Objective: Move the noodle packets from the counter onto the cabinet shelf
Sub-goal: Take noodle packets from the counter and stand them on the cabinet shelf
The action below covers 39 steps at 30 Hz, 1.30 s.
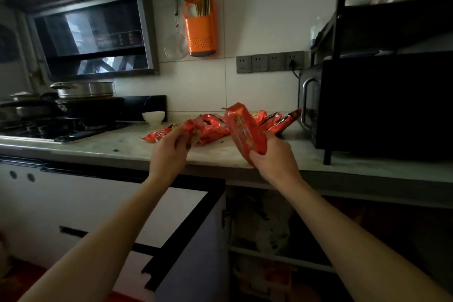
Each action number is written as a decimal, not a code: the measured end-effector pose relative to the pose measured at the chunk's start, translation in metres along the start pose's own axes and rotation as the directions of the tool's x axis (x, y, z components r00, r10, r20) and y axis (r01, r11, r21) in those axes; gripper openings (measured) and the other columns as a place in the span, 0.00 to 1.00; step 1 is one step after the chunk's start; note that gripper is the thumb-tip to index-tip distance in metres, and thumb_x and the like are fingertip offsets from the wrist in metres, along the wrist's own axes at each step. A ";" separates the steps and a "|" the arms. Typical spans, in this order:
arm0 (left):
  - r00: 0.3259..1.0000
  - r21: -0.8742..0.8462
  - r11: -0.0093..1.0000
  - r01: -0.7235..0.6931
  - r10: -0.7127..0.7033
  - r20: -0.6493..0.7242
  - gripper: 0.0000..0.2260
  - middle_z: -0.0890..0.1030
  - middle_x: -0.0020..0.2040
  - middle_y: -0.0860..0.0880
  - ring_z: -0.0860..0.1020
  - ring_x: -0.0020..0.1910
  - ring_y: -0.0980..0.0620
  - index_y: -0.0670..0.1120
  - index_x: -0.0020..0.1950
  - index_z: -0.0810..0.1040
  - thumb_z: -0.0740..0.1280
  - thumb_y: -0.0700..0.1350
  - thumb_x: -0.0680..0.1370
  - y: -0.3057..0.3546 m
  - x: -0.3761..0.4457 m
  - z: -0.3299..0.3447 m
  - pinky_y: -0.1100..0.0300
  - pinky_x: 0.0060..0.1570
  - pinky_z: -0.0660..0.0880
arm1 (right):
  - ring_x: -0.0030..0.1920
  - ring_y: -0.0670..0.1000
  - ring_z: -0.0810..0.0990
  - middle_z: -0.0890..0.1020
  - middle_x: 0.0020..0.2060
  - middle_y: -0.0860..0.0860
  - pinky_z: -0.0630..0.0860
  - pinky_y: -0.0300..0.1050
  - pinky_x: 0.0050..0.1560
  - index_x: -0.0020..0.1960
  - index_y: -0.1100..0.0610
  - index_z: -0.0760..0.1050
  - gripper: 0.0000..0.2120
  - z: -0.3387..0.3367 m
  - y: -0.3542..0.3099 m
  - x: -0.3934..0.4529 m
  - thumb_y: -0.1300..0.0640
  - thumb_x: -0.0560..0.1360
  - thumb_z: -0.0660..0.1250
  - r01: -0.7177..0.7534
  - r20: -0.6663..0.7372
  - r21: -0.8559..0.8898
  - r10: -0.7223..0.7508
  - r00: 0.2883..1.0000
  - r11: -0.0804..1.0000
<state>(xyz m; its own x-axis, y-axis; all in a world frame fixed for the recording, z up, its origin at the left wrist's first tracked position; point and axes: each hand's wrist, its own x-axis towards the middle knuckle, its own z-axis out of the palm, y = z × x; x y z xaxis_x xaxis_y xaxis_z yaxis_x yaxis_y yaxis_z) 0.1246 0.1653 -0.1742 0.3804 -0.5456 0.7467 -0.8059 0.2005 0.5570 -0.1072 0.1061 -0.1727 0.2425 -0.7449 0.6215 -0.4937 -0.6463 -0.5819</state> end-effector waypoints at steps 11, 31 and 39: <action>0.873 -0.839 0.359 0.409 -0.422 0.245 0.11 0.85 0.54 0.47 0.84 0.53 0.46 0.52 0.58 0.81 0.59 0.49 0.83 0.139 -0.148 -0.004 0.45 0.55 0.78 | 0.49 0.41 0.80 0.80 0.50 0.42 0.72 0.27 0.40 0.64 0.51 0.74 0.18 -0.087 0.025 -0.137 0.54 0.75 0.71 -0.128 -0.052 0.324 0.153 0.987 0.937; 0.401 -0.379 0.173 0.909 -0.606 0.687 0.13 0.84 0.48 0.44 0.83 0.47 0.42 0.48 0.55 0.78 0.75 0.42 0.72 0.104 -0.274 0.244 0.42 0.49 0.79 | 0.53 0.48 0.80 0.79 0.53 0.46 0.80 0.45 0.50 0.59 0.46 0.72 0.15 -0.072 0.251 -0.244 0.53 0.75 0.71 -0.628 -0.077 0.373 0.697 0.713 0.683; 0.556 -0.449 0.339 0.827 -0.608 0.566 0.23 0.83 0.53 0.46 0.83 0.49 0.44 0.53 0.66 0.75 0.75 0.47 0.72 0.064 -0.225 0.317 0.42 0.51 0.80 | 0.63 0.51 0.77 0.78 0.63 0.49 0.76 0.46 0.56 0.69 0.52 0.70 0.24 -0.058 0.311 -0.205 0.55 0.75 0.71 -0.614 -0.079 0.464 0.720 0.689 0.639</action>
<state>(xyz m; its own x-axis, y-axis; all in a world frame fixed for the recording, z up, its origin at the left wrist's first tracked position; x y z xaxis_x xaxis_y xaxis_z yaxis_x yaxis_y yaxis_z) -0.1561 0.0430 -0.4214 0.4450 -0.8862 -0.1291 0.2451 -0.0182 0.9693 -0.3586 0.0673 -0.4507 -0.2542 -0.9658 0.0507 -0.0770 -0.0320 -0.9965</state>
